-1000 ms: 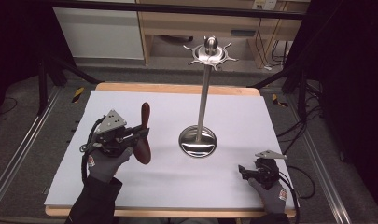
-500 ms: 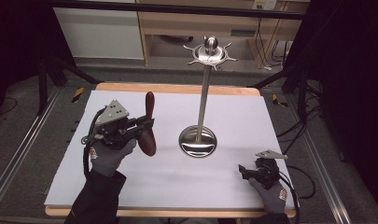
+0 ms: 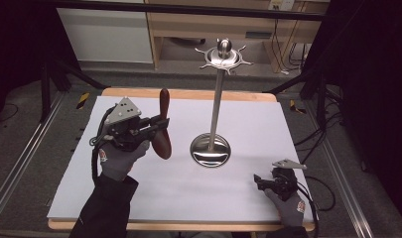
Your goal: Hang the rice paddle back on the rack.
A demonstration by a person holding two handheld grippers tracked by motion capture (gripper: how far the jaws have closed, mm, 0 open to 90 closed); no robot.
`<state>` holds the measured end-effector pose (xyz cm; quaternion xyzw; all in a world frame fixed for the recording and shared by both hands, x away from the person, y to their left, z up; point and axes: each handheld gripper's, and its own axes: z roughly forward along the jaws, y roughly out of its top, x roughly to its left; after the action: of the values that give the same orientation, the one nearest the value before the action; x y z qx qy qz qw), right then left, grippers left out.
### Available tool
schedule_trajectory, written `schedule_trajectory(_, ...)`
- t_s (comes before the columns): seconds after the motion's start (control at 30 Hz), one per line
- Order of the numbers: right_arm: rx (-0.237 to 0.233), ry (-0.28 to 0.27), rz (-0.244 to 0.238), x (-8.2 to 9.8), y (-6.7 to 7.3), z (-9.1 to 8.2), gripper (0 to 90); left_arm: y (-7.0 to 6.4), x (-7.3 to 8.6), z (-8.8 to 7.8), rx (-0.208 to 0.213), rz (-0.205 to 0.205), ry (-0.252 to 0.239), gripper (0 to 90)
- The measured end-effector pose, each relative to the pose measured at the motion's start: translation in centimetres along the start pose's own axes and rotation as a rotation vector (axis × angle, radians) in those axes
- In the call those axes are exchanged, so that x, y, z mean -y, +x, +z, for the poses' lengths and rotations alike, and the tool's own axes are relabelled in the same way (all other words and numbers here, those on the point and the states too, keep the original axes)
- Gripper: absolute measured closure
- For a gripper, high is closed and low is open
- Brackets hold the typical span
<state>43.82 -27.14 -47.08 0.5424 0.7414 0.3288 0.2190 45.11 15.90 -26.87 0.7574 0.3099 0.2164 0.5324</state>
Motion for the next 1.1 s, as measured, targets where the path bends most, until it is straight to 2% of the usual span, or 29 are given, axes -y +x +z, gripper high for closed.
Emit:
schedule_trajectory(0.33, 0.001, -0.004, 0.001, 0.0, 0.0, 0.0, 18.9, 0.0, -0.9, 0.3, 0.016, -0.007, -0.027, 78.0)
schedule_trajectory(0.4, 0.002, -0.005, 0.016, -0.1, 0.1, -0.1, 18.9, 0.0, -1.0, 0.4, 0.018, -0.010, -0.034, 78.0)
schedule_trajectory(0.53, 0.001, -0.009, 0.002, -0.1, 0.0, -0.1, 18.9, 0.0, -1.3, 0.6, 0.024, -0.008, -0.033, 78.0)
schedule_trajectory(0.73, -0.003, -0.008, 0.012, -0.1, 0.1, 0.0, 18.8, -0.3, -1.8, 0.8, 0.036, -0.008, -0.040, 78.0)
schedule_trajectory(0.87, -0.003, -0.011, 0.008, -0.1, 0.0, 0.0, 18.7, -0.6, -2.1, 0.9, 0.050, -0.029, -0.035, 78.0)
schedule_trajectory(0.9, -0.006, -0.011, 0.012, -0.2, 0.0, 0.0, 18.7, -0.5, -2.4, 1.0, 0.043, -0.010, -0.040, 78.0)
schedule_trajectory(1.1, -0.001, -0.011, 0.005, -0.2, 0.0, 0.0, 18.7, -0.7, -3.0, 1.3, 0.044, 0.001, -0.043, 78.0)
